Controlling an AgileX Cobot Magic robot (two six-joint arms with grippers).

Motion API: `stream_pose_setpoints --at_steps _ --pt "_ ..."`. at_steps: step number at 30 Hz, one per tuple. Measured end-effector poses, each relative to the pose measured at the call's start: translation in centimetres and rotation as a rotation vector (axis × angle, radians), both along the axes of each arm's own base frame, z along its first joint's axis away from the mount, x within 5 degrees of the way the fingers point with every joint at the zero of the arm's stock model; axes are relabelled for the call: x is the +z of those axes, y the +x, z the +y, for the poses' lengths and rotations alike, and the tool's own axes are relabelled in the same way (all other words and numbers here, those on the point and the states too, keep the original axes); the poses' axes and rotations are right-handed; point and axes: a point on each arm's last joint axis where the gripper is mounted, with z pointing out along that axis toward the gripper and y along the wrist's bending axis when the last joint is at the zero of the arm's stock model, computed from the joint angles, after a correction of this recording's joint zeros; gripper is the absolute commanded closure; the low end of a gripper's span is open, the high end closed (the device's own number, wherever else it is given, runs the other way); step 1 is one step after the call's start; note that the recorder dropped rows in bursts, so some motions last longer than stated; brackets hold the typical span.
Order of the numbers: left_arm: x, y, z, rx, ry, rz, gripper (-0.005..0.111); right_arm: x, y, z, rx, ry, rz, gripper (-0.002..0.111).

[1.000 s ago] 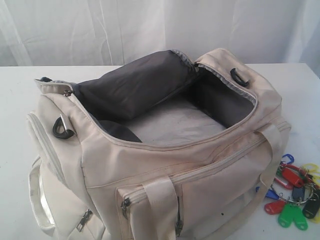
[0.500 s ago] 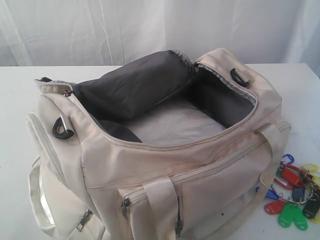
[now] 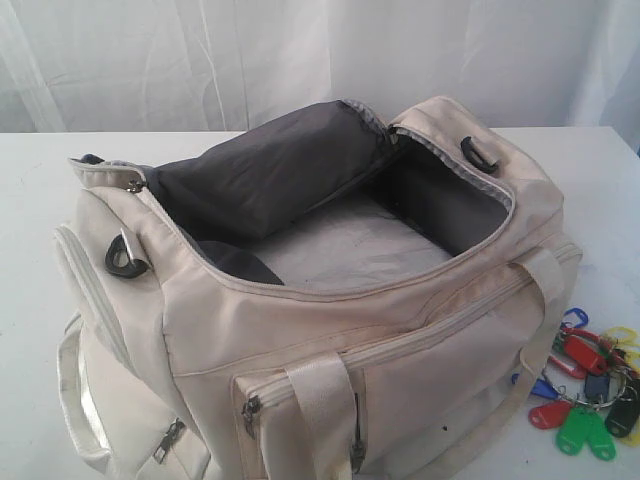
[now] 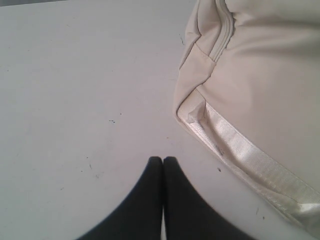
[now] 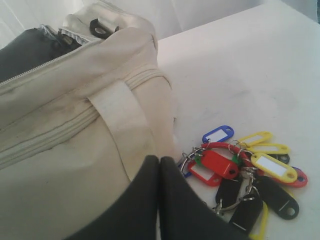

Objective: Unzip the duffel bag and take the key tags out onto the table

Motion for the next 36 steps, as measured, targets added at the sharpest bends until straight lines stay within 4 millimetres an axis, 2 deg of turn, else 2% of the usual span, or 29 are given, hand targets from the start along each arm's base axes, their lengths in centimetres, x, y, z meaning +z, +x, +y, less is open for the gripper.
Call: stream_pose_setpoints --at_steps 15,24,36 --pt "0.0 0.0 0.0 0.0 0.0 0.0 0.107 -0.05 -0.02 0.01 0.002 -0.002 0.006 0.108" --pt "0.0 0.0 0.0 0.0 0.0 0.0 0.107 -0.13 -0.03 -0.01 0.076 -0.281 -0.058 0.108" --pt "0.0 0.0 0.0 0.0 0.0 0.0 0.107 -0.14 -0.03 -0.02 0.082 -0.307 -0.064 0.108"
